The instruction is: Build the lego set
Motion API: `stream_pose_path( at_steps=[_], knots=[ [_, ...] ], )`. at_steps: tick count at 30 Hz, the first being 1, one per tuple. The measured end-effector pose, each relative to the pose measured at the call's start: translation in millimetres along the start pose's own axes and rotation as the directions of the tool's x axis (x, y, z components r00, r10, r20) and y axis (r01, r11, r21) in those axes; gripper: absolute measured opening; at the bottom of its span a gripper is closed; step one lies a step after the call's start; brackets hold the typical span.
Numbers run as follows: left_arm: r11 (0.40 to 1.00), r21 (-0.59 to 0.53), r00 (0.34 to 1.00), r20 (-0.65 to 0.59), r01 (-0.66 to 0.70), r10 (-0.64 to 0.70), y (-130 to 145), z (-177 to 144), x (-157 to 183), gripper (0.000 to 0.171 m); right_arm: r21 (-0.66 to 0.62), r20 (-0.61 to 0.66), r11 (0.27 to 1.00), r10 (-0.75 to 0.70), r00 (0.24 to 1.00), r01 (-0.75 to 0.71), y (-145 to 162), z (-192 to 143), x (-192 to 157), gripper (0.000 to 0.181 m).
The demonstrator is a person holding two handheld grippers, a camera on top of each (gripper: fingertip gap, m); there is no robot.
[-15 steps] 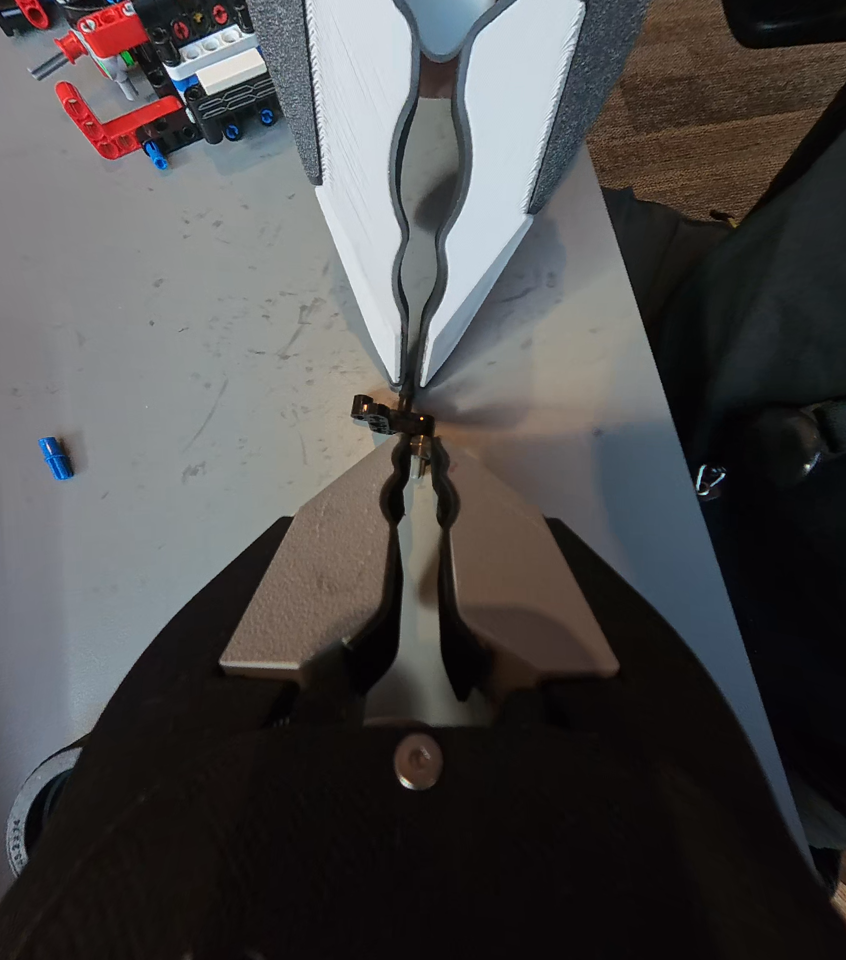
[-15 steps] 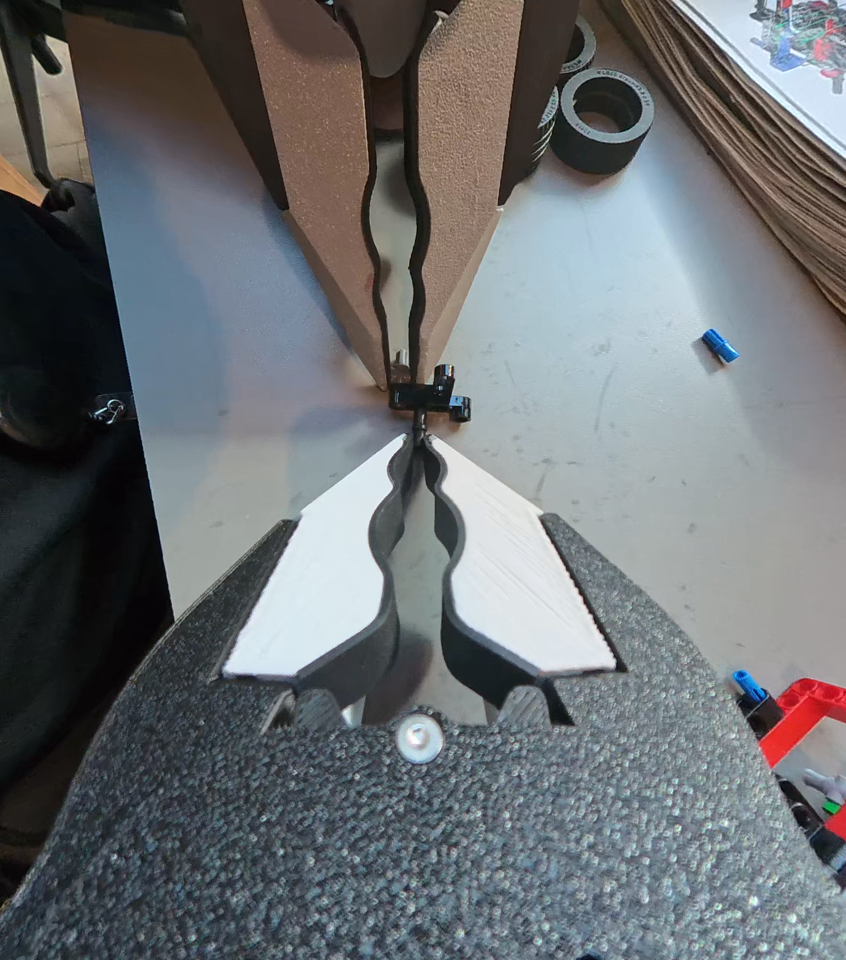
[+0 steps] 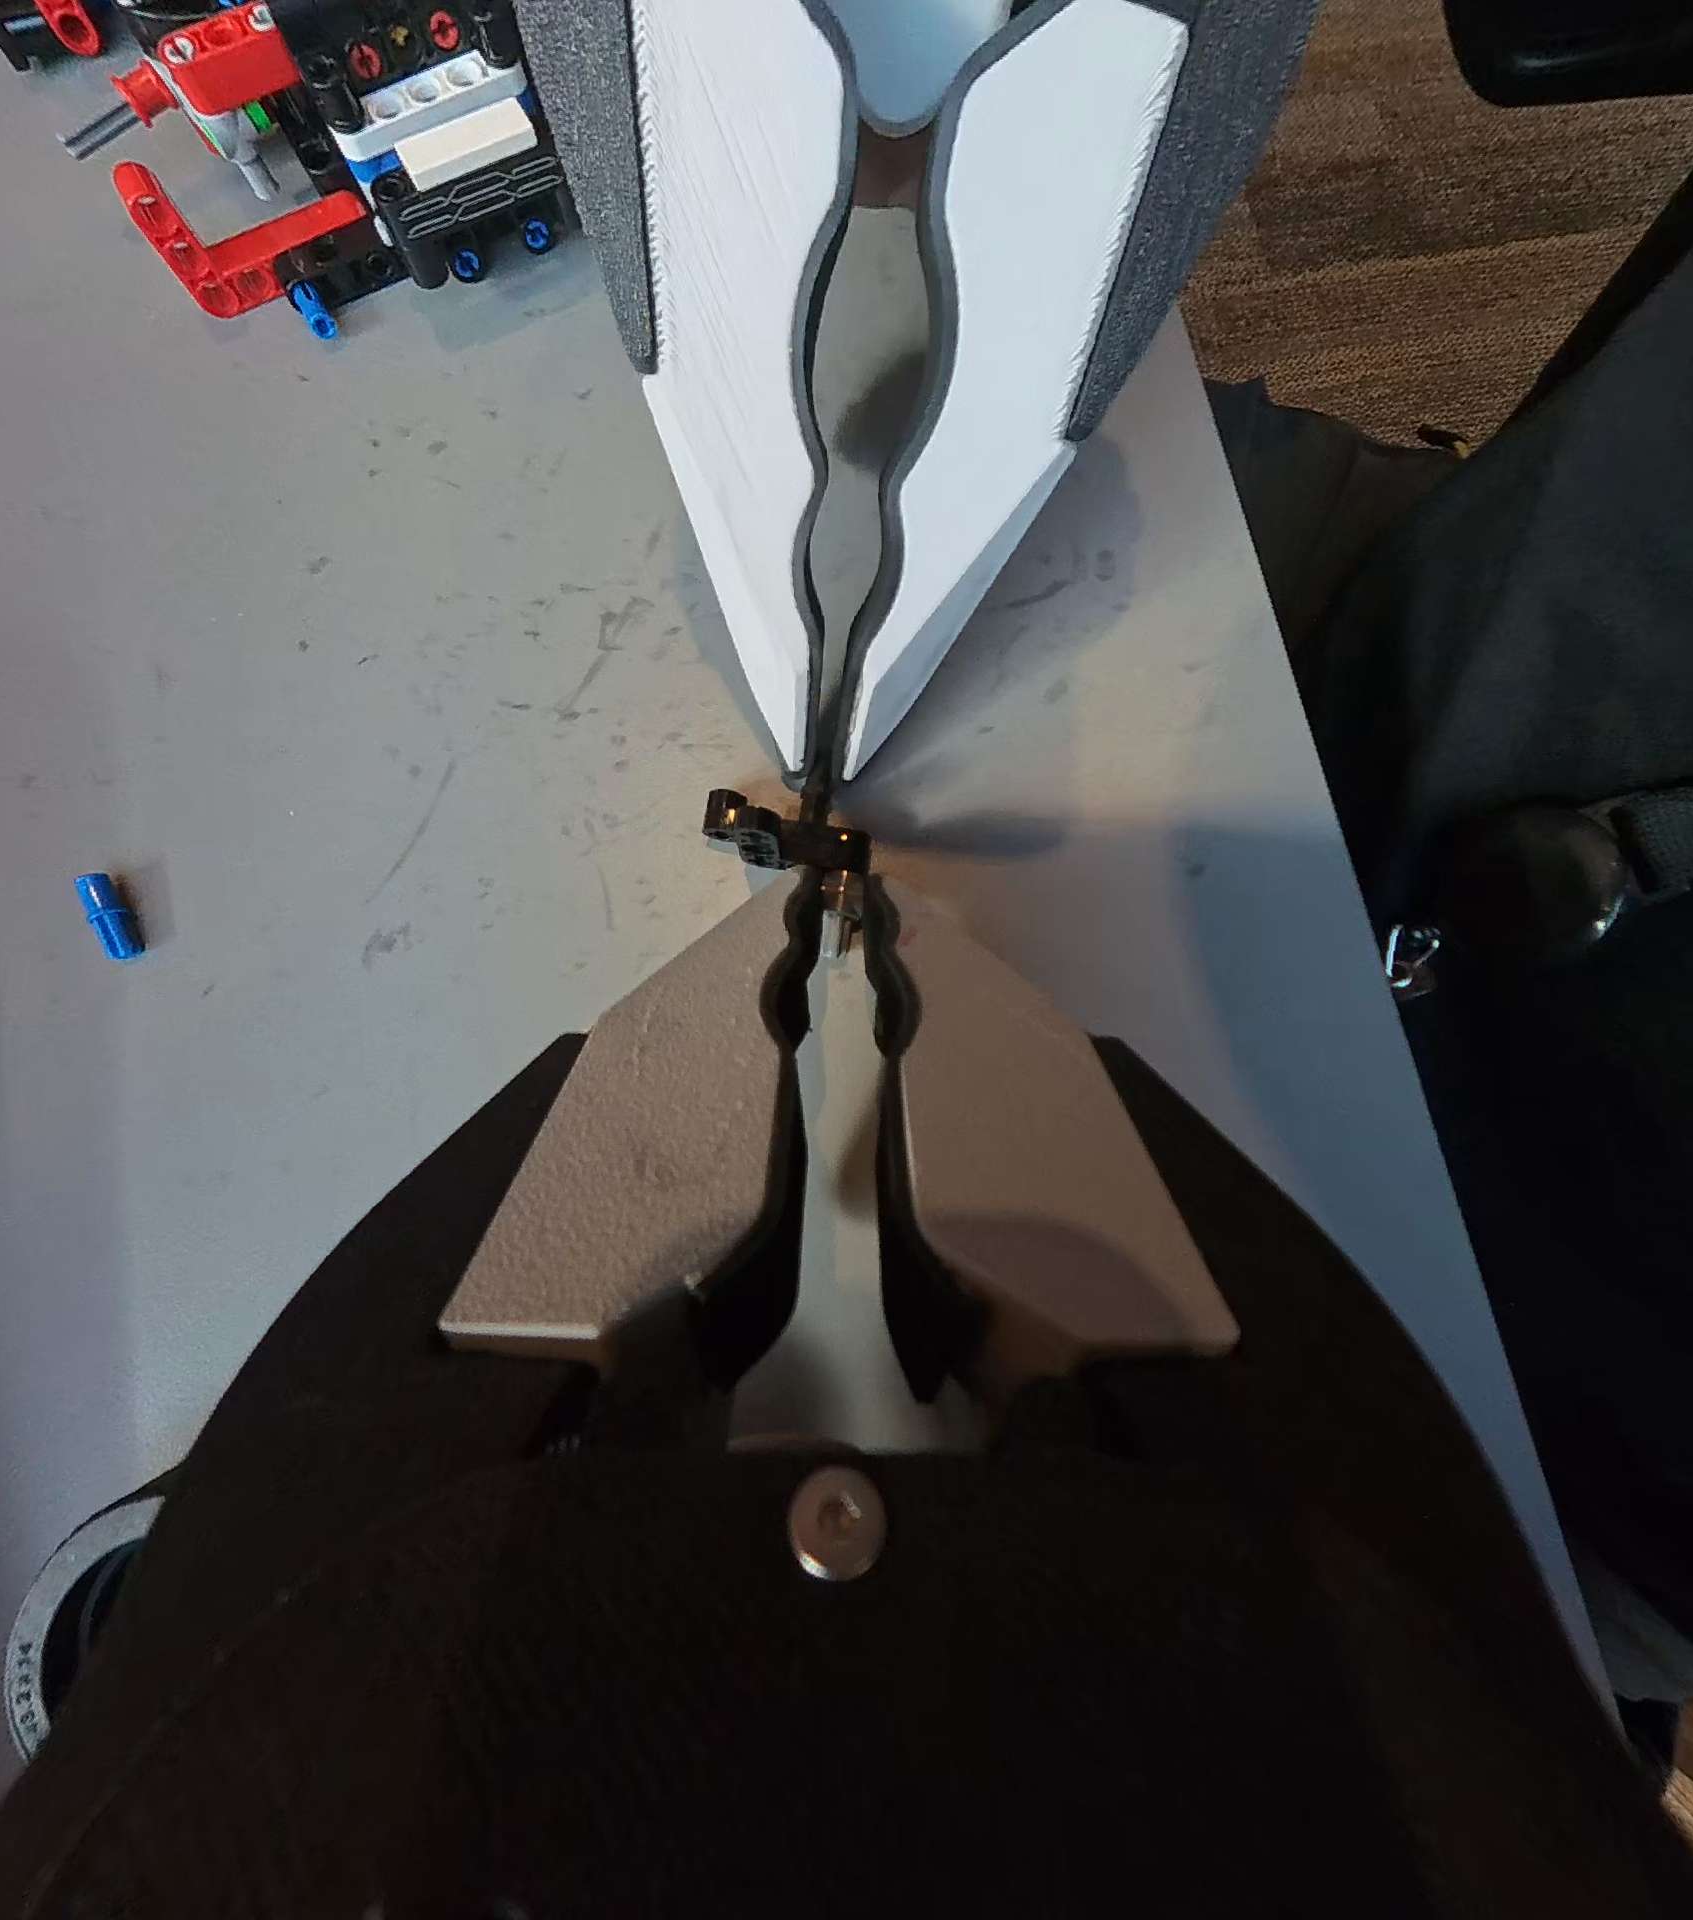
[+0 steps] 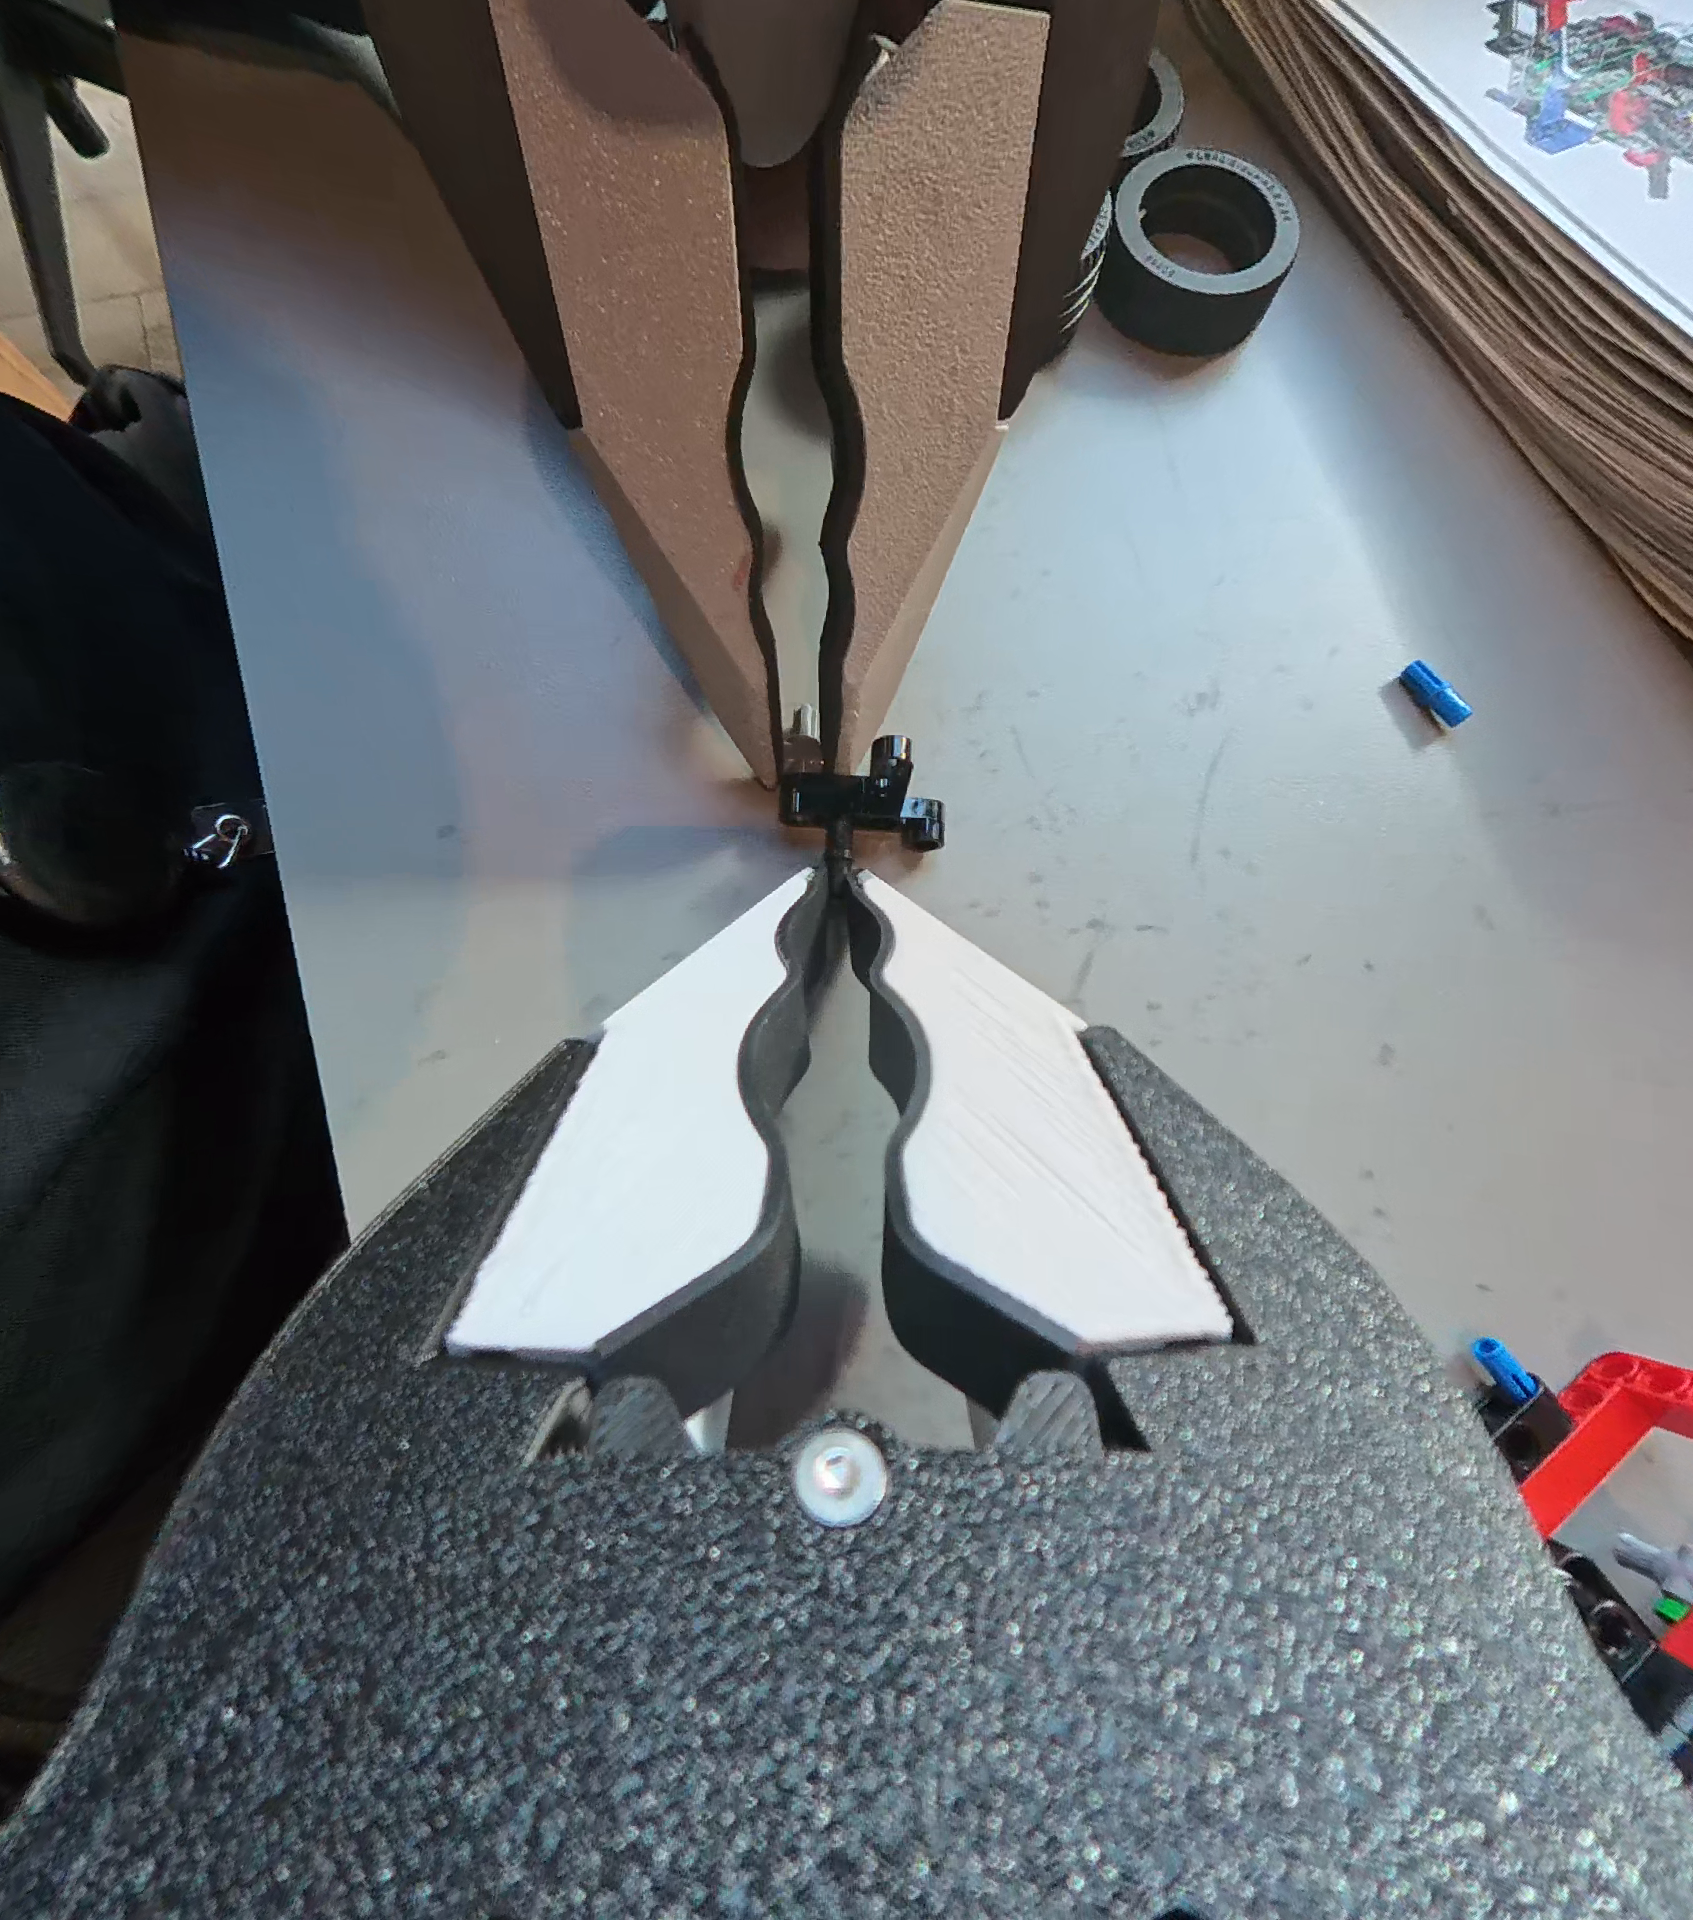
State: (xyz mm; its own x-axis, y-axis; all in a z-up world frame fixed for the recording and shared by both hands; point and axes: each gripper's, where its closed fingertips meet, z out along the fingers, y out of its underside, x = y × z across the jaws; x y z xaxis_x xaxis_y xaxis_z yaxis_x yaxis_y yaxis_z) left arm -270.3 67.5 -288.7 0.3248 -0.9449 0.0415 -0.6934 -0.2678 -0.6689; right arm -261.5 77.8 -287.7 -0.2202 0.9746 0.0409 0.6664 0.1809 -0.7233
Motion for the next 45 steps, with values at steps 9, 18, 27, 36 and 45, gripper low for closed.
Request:
stream_pose_path(
  at_steps=[9, 18, 27, 36, 45],
  knots=[
    [1.0, -0.01, 1.0, -0.01, 0.001, -0.001, 0.5, -0.5, 0.0, 0.005, 0.004, 0.05, 1.0, 0.025, 0.998, -0.025, -2.1, 1.8, -1.3, 0.001],
    [0.991, -0.112, 0.997, -0.025, -0.079, 0.077, 0.5, -0.2, 0.1, 0.005, -0.104, 0.159, 0.994, -0.01, 0.987, 0.026, -1.5, 2.3, -0.5, 0.0],
    [0.983, -0.149, 0.993, -0.058, -0.109, 0.102, -0.7, 1.1, 0.7, 0.005, -0.137, 0.241, 0.991, 0.047, 0.97, -0.014, -3.5, 4.4, -2.9, 0.001],
    [0.989, -0.095, 0.993, -0.047, -0.111, 0.107, -2.9, 3.7, 0.8, 0.005, 0.045, 0.12, 0.989, 0.136, 0.983, -0.142, -1.6, -11.7, -1.2, 0.004],
    [0.988, -0.083, 0.99, -0.054, -0.131, 0.127, -2.8, 3.5, 7.0, 0.005, 0.112, 0.062, 0.981, 0.152, 0.986, -0.159, -0.7, -24.4, 7.7, 0.033]
  ],
)
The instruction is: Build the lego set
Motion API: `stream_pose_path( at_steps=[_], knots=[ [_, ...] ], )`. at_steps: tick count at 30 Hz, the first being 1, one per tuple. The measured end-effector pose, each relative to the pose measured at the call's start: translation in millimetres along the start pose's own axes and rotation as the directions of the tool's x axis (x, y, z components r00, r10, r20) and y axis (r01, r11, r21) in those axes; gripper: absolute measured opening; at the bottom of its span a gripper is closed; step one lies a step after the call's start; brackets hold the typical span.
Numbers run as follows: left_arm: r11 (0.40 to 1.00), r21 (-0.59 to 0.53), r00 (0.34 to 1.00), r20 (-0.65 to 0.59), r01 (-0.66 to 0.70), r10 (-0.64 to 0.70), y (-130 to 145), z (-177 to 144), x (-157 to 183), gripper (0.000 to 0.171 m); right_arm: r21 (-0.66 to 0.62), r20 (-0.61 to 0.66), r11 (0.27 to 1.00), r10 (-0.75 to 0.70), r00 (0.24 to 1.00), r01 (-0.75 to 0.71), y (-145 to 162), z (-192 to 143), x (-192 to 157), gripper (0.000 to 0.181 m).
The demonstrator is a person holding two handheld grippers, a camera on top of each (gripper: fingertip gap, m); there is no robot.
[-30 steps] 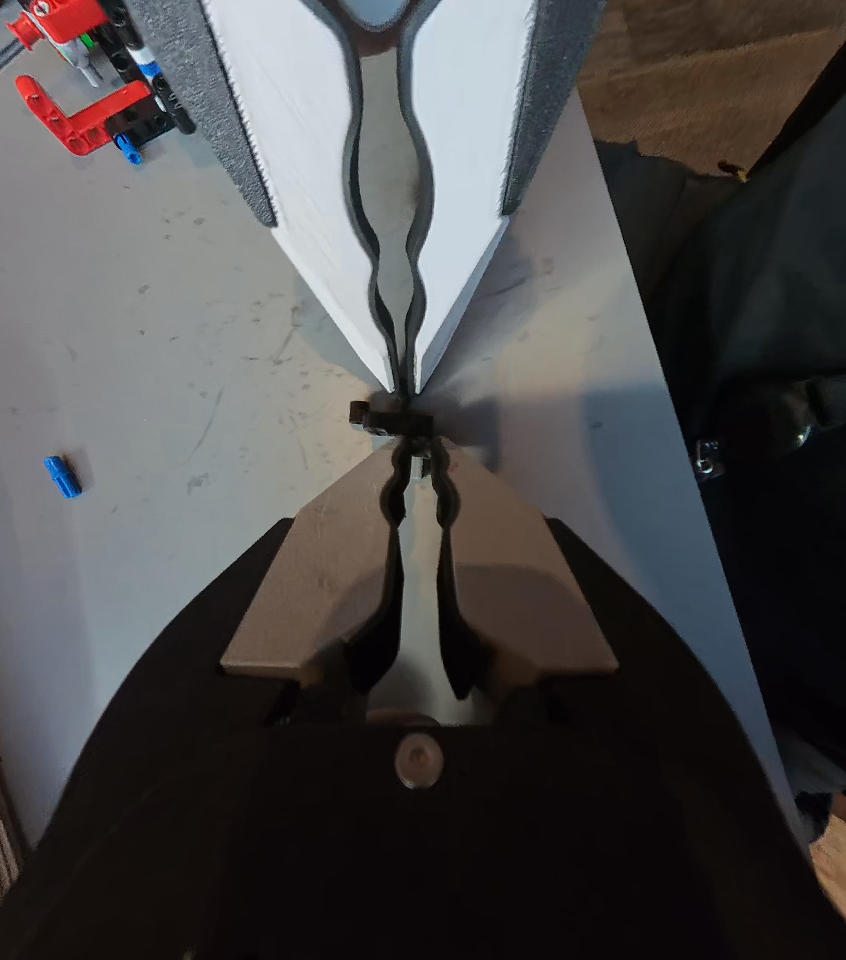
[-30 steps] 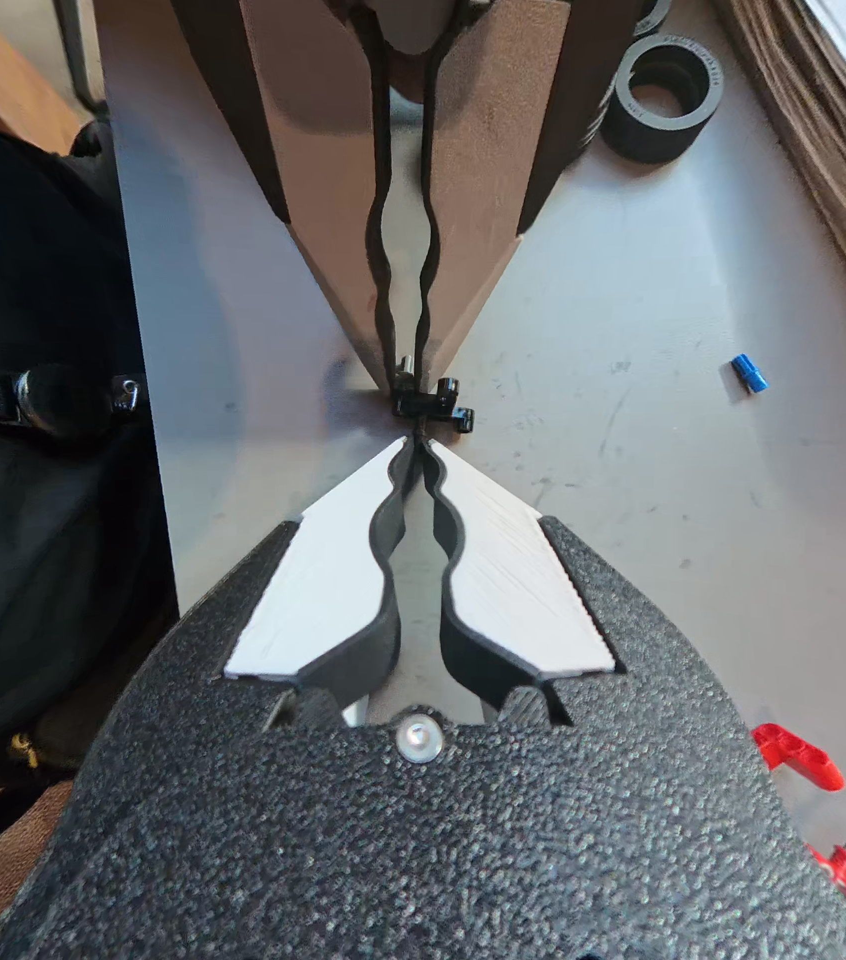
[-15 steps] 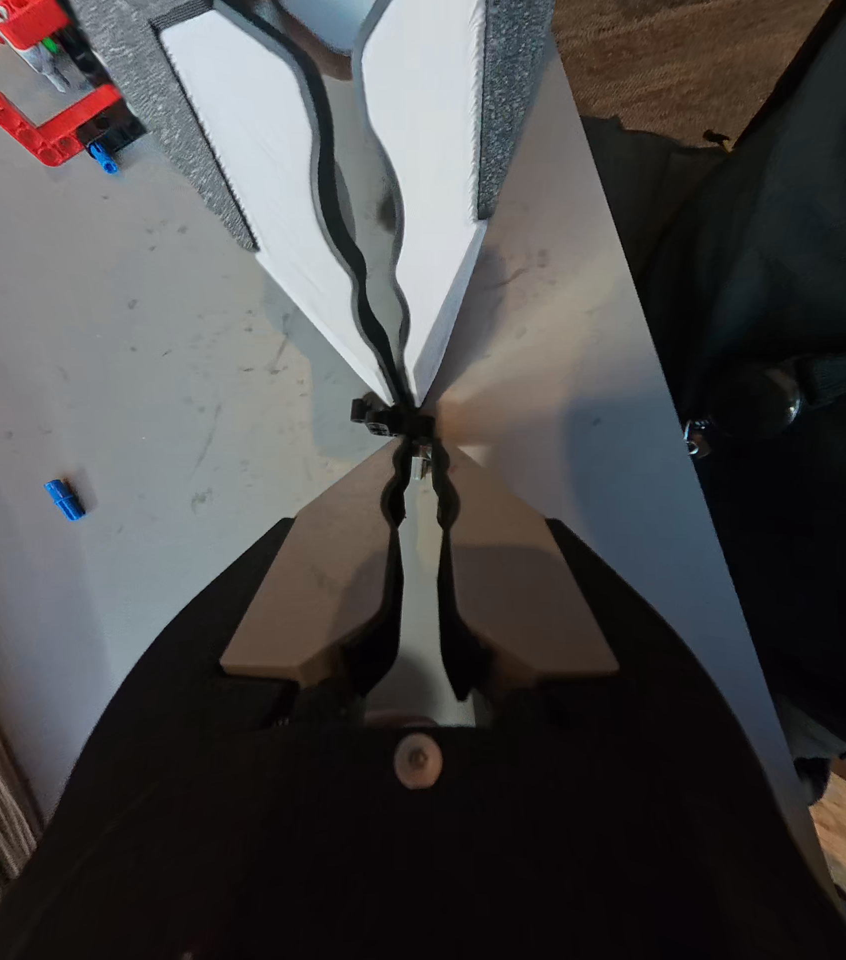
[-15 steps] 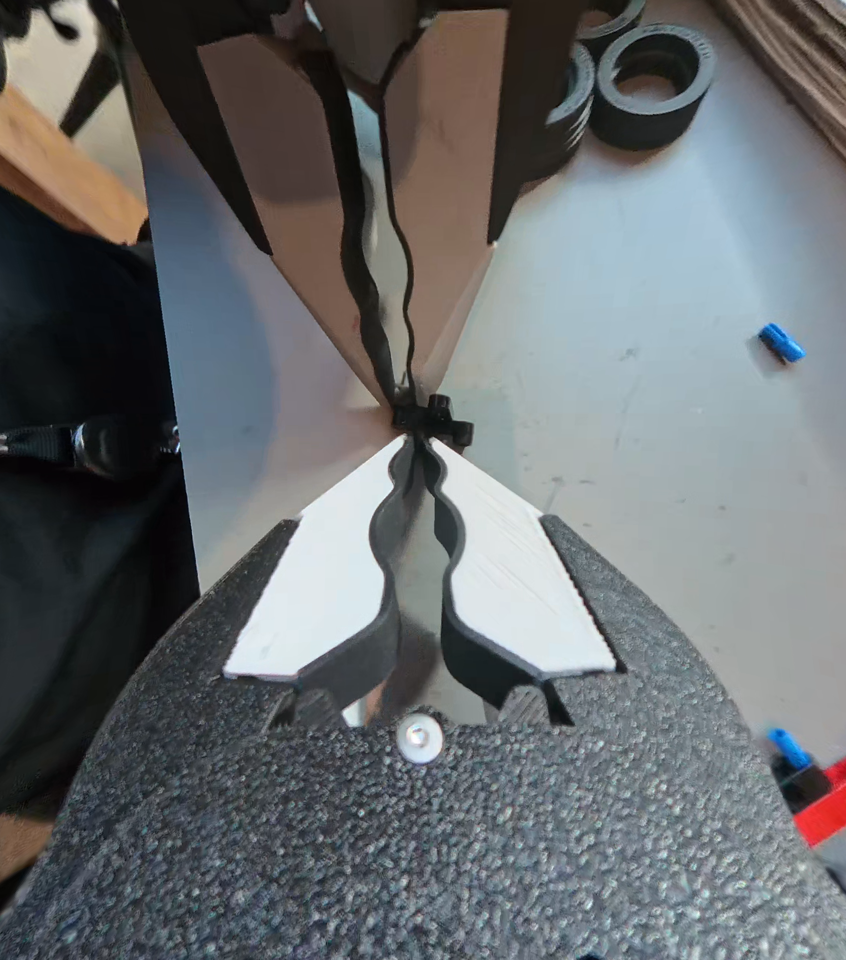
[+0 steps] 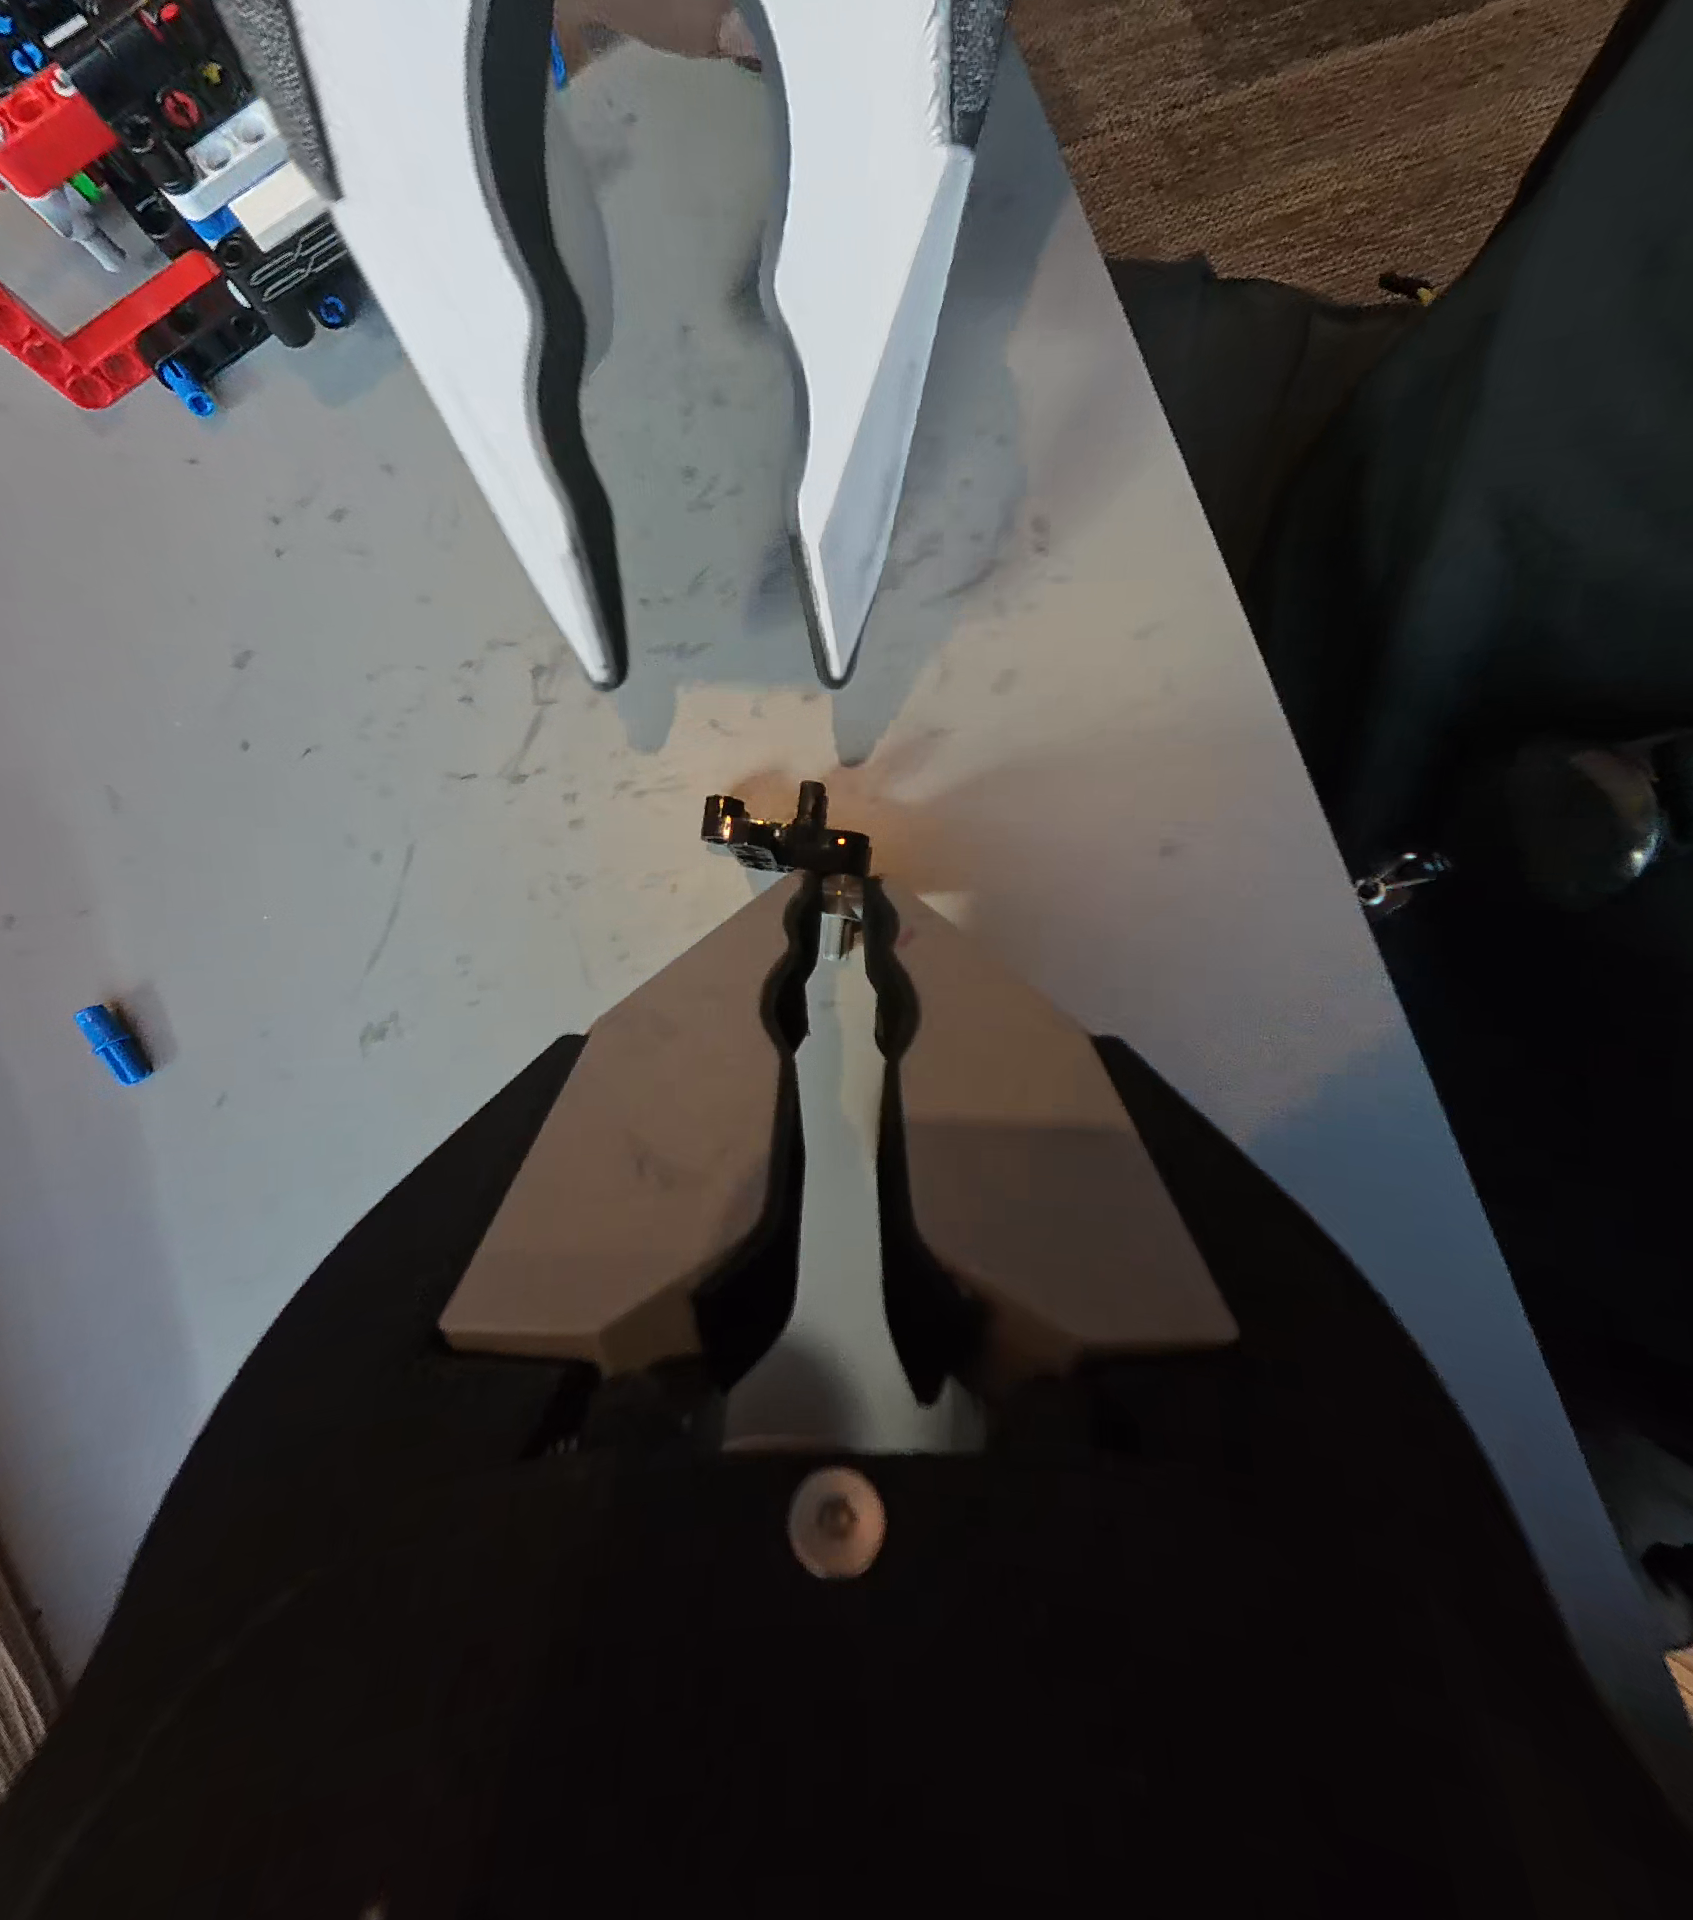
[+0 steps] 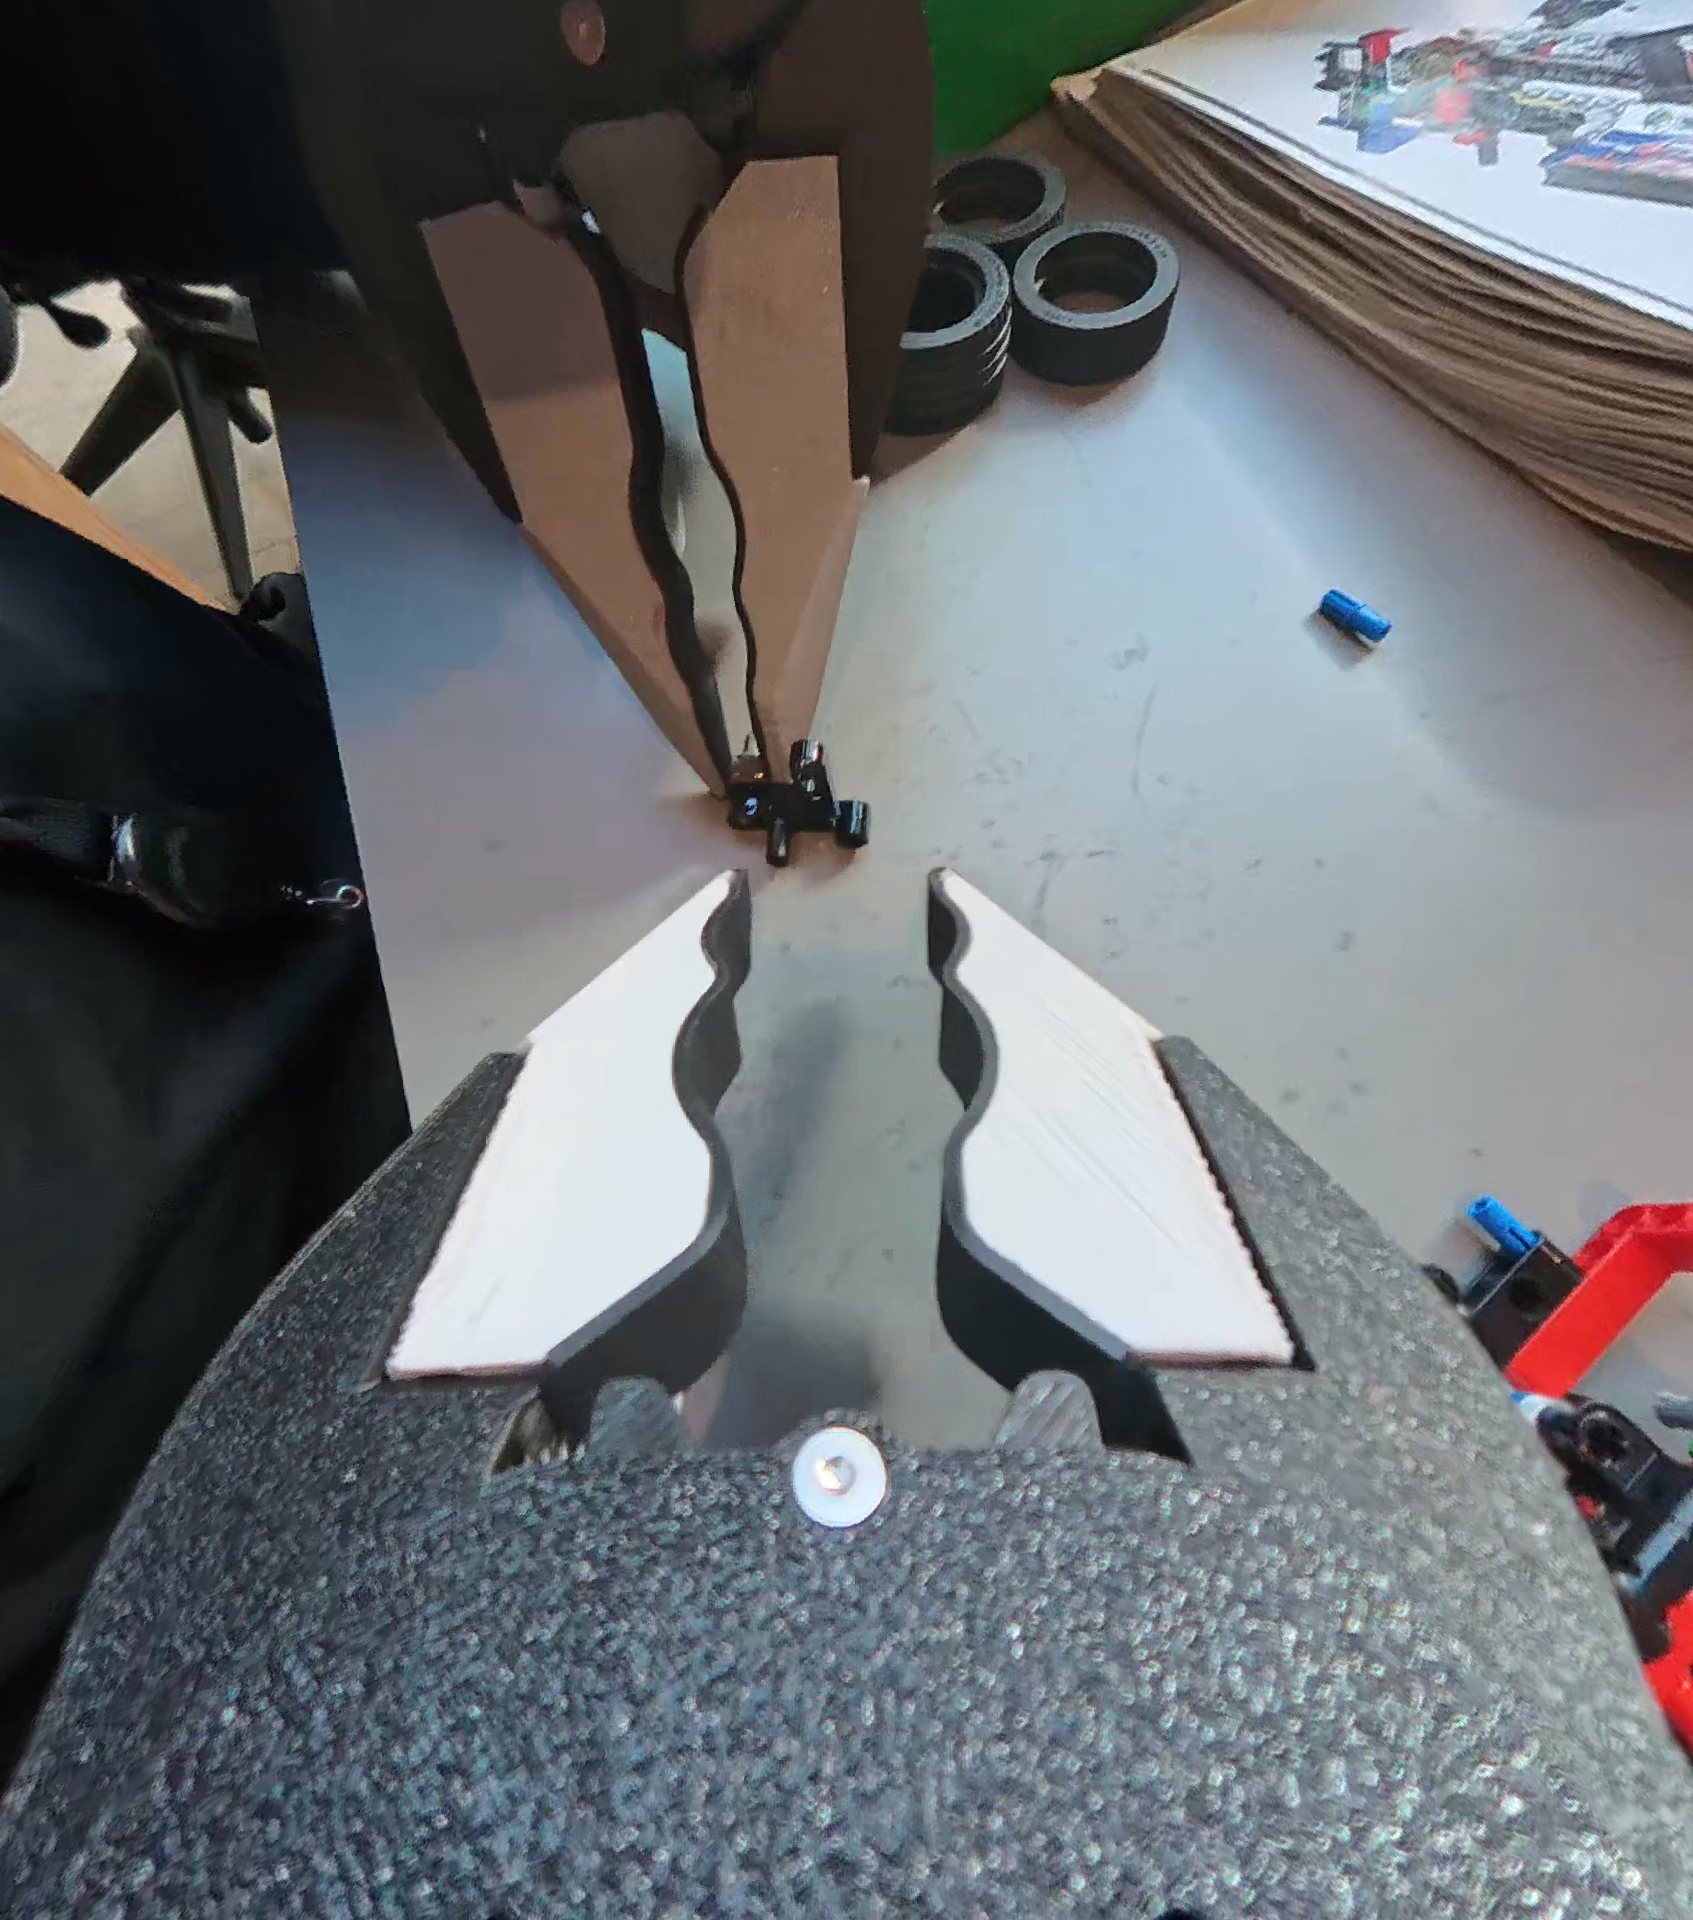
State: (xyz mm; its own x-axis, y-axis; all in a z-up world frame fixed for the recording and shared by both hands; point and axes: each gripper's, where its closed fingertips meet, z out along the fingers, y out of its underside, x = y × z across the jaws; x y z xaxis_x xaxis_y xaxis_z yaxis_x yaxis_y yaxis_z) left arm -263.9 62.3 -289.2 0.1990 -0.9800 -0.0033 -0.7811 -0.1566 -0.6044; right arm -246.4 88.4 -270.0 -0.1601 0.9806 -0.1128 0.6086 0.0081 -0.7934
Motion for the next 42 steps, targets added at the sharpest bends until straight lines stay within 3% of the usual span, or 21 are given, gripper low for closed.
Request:
stream_pose_path(
  at_steps=[3, 6, 13, 21, 28, 42],
  knots=[
    [1.0, 0.01, 1.0, 0.003, -0.004, 0.004, -0.1, -0.2, 0.1, 0.005, -0.027, 0.022, 1.0, -0.001, 1.0, 0.001, -1.3, 7.8, 0.4, 0.045],
    [1.0, 0.01, 1.0, 0.015, -0.019, 0.019, -0.3, -0.2, 0.0, 0.005, -0.075, 0.04, 0.997, -0.004, 0.999, 0.007, 1.8, 15.4, -1.3, 0.046],
    [1.0, 0.011, 0.998, 0.057, -0.029, 0.028, -0.5, -0.6, -5.3, 0.006, -0.122, -0.024, 0.991, -0.053, 0.998, 0.049, 2.2, 26.0, -0.2, 0.022],
    [1.0, 0.015, 0.985, 0.171, 0.005, -0.007, 0.2, -2.4, -20.7, 0.013, -0.113, -0.139, 0.994, -0.007, 0.99, -0.009, 3.7, 22.6, 12.2, 0.023],
    [0.996, 0.025, 0.96, 0.263, 0.09, -0.093, 4.6, -8.2, -31.8, 0.023, -0.016, -0.219, 0.997, 0.068, 0.973, -0.073, -4.9, 11.1, 27.5, 0.022],
    [0.985, 0.076, 0.948, 0.268, 0.154, -0.169, 9.0, -20.5, -19.8, 0.039, 0.059, -0.251, 0.995, 0.09, 0.964, -0.077, -9.8, 2.2, 30.5, 0.022]
  ],
)
